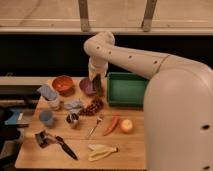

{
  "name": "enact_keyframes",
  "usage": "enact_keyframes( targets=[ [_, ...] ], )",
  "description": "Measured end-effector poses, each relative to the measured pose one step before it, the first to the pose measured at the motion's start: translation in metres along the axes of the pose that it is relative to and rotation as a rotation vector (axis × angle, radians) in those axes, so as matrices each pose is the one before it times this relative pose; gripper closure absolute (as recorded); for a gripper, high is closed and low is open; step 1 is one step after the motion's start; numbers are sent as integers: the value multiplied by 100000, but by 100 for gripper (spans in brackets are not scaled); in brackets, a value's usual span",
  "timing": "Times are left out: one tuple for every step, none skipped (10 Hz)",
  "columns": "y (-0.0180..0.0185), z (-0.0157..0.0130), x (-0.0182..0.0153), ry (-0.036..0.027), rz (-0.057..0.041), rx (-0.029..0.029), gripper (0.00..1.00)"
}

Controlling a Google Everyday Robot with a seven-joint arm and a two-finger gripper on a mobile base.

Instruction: Wipe purple bowl with eraser

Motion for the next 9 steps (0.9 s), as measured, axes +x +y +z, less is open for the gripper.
enact_keyframes(
  targets=[
    [1241, 1193, -876, 974, -2469, -443, 88],
    [632, 929, -490, 998, -962, -198, 88],
    [561, 674, -265, 1276, -700, -201, 88],
    [-133, 38, 74, 389, 202, 158, 88],
    [-157, -19, 25, -36, 226, 19, 88],
    [-31, 7, 1, -20, 26, 24, 88],
    [171, 49, -5, 54, -322, 10, 88],
    [99, 14, -12, 64, -318, 182, 88],
    [-55, 588, -47, 365, -672, 1461, 88]
  ],
)
